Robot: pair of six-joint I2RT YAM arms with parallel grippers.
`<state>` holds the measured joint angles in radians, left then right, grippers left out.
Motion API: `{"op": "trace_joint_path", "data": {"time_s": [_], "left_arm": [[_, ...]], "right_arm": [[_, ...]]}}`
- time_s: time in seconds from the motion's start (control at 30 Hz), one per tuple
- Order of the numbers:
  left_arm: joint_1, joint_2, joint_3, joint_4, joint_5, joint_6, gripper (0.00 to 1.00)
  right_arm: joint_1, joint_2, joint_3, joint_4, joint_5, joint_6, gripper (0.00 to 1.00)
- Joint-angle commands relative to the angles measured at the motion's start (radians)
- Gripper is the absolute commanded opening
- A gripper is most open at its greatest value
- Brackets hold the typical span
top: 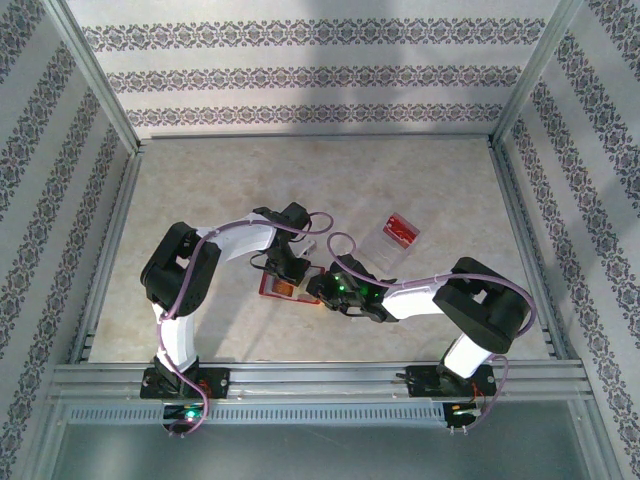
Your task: Put the credit cards into the card holder
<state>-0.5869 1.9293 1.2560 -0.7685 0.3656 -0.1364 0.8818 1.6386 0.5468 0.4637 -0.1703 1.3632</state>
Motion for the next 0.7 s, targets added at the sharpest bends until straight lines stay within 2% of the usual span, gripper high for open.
{"op": "trace_joint_path", "data": {"time_s": [0.0,0.13,0.27,0.33,0.47,0.67], "left_arm": [[-0.001,0.073,-0.061,-0.007,-0.029,0.006,0.03],[-0.001,0.068,-0.063,-0.007,-0.027,0.006,0.03],[-0.001,0.058,-0.061,-0.008,-0.024,0.004,0.03],[0.001,0.049,-0.049,-0.02,-0.012,0.004,0.06],[0.017,0.02,0.013,-0.077,0.034,0.009,0.2],[0.061,-0.087,0.033,-0.113,0.058,0.027,0.29]], "right_arm": [[0.01,0.007,0.015,0.015,-0.004,-0.004,0.28],[0.007,0.02,0.04,0.016,-0.003,-0.017,0.23],[0.009,0.022,0.066,0.012,-0.008,-0.037,0.06],[0.012,0.014,0.071,0.002,-0.005,-0.048,0.01],[0.014,0.003,0.085,-0.023,-0.001,-0.068,0.0],[0.015,0.03,0.117,-0.026,-0.027,-0.085,0.0]]}}
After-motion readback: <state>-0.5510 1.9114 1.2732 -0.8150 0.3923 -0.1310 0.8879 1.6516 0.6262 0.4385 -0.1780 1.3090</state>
